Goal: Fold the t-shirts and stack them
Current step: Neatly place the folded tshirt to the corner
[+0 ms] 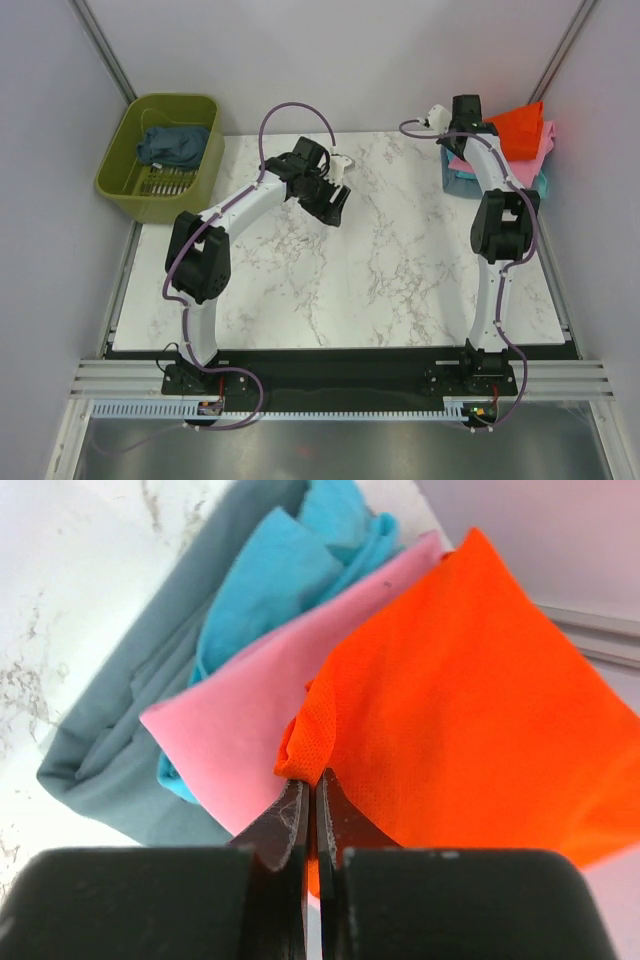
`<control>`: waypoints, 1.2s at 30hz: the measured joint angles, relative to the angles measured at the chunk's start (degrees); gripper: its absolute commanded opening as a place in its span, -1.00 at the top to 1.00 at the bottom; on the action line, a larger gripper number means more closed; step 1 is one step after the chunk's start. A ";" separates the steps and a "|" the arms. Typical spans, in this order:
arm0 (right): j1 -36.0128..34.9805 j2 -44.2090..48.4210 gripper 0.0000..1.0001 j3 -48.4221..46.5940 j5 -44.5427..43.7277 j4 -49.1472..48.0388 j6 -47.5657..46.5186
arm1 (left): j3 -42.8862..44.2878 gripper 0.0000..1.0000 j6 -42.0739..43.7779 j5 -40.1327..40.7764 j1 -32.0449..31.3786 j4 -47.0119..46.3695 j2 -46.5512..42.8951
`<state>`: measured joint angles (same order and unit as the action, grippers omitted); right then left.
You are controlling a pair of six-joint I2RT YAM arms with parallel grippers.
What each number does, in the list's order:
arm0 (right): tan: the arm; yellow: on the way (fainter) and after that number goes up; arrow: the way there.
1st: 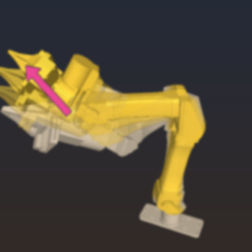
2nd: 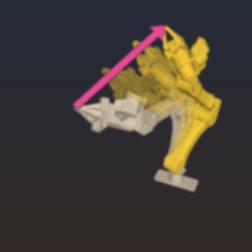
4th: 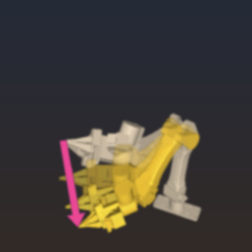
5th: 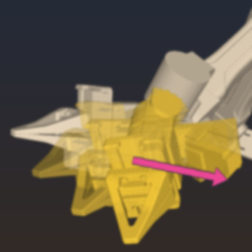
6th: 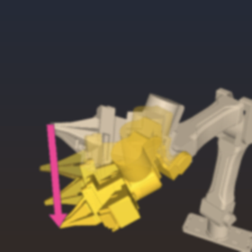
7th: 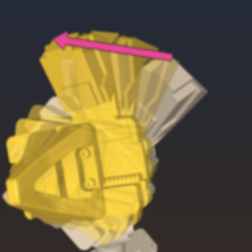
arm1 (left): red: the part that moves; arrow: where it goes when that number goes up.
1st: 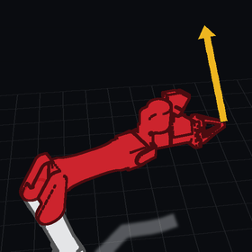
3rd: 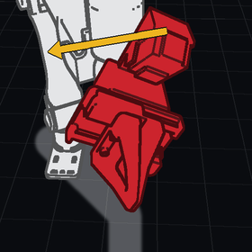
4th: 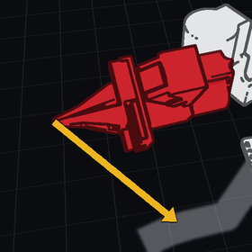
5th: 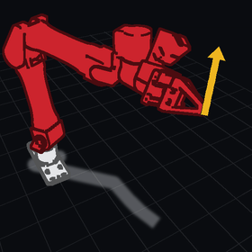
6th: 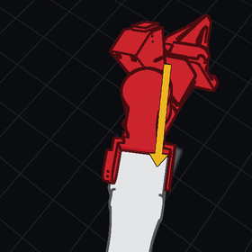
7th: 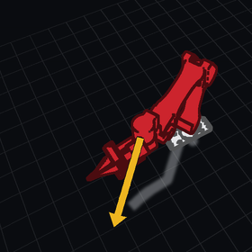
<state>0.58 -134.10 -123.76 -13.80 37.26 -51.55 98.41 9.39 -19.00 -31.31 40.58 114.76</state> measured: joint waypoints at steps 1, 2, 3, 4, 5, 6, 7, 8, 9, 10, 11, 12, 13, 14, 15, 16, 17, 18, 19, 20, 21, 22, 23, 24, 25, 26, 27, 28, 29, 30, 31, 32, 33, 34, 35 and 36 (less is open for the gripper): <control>0.13 0.94 1.00 0.26 0.04 -0.02 0.35 | 0.07 -0.47 0.00 -0.20 0.00 -0.04 0.00; 0.24 1.57 1.00 0.46 0.20 0.02 0.50 | 0.11 -0.47 0.00 -0.46 0.00 -0.04 0.00; 0.44 2.36 1.00 0.72 0.24 0.00 0.63 | 0.11 -0.47 0.00 -0.61 0.00 -0.04 0.00; 0.66 3.06 1.00 1.01 0.26 -0.04 0.76 | 0.11 -0.47 0.00 -0.63 0.00 -0.04 0.00; 0.92 3.85 1.00 1.49 0.37 -0.15 0.85 | 0.11 -0.47 -0.02 -0.66 0.00 -0.02 0.00; 1.14 4.39 1.00 1.90 0.42 -0.17 0.90 | 0.11 -0.47 -0.02 -0.66 0.00 -0.02 0.00; 1.38 4.90 1.00 2.45 0.44 -0.20 0.98 | 0.11 -0.47 -0.04 -0.70 0.00 -0.02 0.00; 1.62 5.38 1.00 2.97 0.44 -0.24 1.03 | 0.15 -0.47 -0.04 -0.72 0.00 0.00 0.02; 1.79 5.68 1.00 3.41 0.44 -0.24 1.09 | 0.22 -0.47 -0.07 -0.74 0.00 -0.02 0.04; 1.97 5.99 1.00 4.02 0.44 -0.22 1.22 | 0.28 -0.47 -0.07 -0.76 0.00 -0.04 0.07; 2.14 6.14 1.00 4.48 0.46 -0.20 1.29 | 0.35 -0.47 -0.09 -0.81 0.00 -0.04 0.11; 2.23 6.21 1.00 4.85 0.44 -0.24 1.38 | 0.44 -0.47 -0.09 -0.83 0.00 -0.04 0.17; 2.32 6.23 1.00 5.31 0.46 -0.22 1.42 | 0.46 -0.47 -0.09 -0.83 0.00 -0.11 0.20; 2.34 6.23 0.97 5.70 0.46 -0.17 1.44 | 0.48 -0.47 -0.11 -0.83 0.00 -0.09 0.26; 2.34 6.23 0.89 6.05 0.48 -0.13 1.55 | 0.48 -0.48 -0.11 -0.81 0.00 -0.11 0.28; 2.34 6.23 0.58 6.27 0.63 0.09 1.68 | 0.52 -0.47 -0.13 -0.83 0.00 -0.11 0.37; 2.38 6.23 0.41 6.34 0.79 0.13 2.08 | 0.55 -0.47 -0.26 -0.83 0.00 -0.15 0.48; 2.38 6.23 0.13 6.34 1.11 0.11 2.36 | 0.61 -0.47 -0.44 -0.85 0.00 -0.13 0.59; 2.38 6.25 0.04 6.32 1.53 0.09 2.82 | 0.66 -0.47 -0.52 -0.85 0.00 -0.20 0.72; 2.38 6.32 0.01 6.32 2.05 0.11 3.32 | 0.66 -0.47 -0.52 -0.87 0.00 -0.17 0.83; 2.43 6.34 -0.05 6.29 2.64 0.22 3.50 | 0.66 -0.47 -0.55 -0.90 0.00 -0.15 0.94; 2.43 6.40 -0.09 6.16 3.61 0.52 3.98 | 0.66 -0.47 -0.55 -0.94 0.00 -0.15 0.98; 2.43 6.51 -0.09 6.05 4.83 0.87 4.46 | 0.66 -0.47 -0.57 -1.01 0.00 -0.15 1.03; 2.36 6.62 -0.10 5.77 6.08 1.22 4.98 | 0.66 -0.47 -0.57 -1.05 0.00 -0.15 1.05; 2.25 6.64 -0.10 5.29 7.15 1.44 5.55 | 0.66 -0.47 -0.57 -1.05 0.00 -0.17 1.05; 2.21 6.64 -0.10 4.61 8.48 1.60 6.05 | 0.66 -0.47 -0.57 -1.07 0.00 -0.17 1.05; 2.14 6.64 -0.10 4.13 9.53 1.60 6.54 | 0.66 -0.48 -0.57 -1.07 0.00 -0.17 1.07; 2.03 6.64 -0.10 3.50 10.84 1.75 7.15 | 0.66 -0.47 -0.59 -1.07 0.00 -0.15 1.07; 1.88 6.64 -0.09 2.95 12.11 1.84 7.78 | 0.66 -0.47 -0.59 -1.07 0.00 -0.17 1.09; 1.73 6.64 -0.08 2.38 13.46 2.14 8.50 | 0.66 -0.48 -0.59 -1.07 0.00 -0.17 1.09; 1.57 6.40 -0.08 1.68 14.56 2.67 9.27 | 0.66 -0.47 -0.59 -1.07 0.00 -0.17 1.09; 1.49 5.88 -0.08 0.48 15.78 3.19 10.23 | 0.63 -0.47 -0.59 -1.07 0.00 -0.15 1.09; 1.40 5.27 -0.08 -0.61 16.70 3.39 11.10 | 0.63 -0.47 -0.59 -1.07 0.00 -0.15 1.09; 1.27 4.13 -0.07 -2.14 17.86 3.61 12.26 | 0.59 -0.47 -0.59 -1.05 0.00 -0.20 1.09; 1.16 3.02 -0.07 -3.45 18.80 3.63 13.27 | 0.52 -0.47 -0.59 -1.05 0.00 -0.15 1.09; 1.11 1.66 -0.05 -4.76 19.89 3.78 14.40 | 0.44 -0.47 -0.59 -1.05 0.00 -0.20 1.09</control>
<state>1.69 -132.44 -128.53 6.09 41.04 -37.15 98.85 8.80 -20.05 -31.31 40.38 115.85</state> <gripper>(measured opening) 0.537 0.736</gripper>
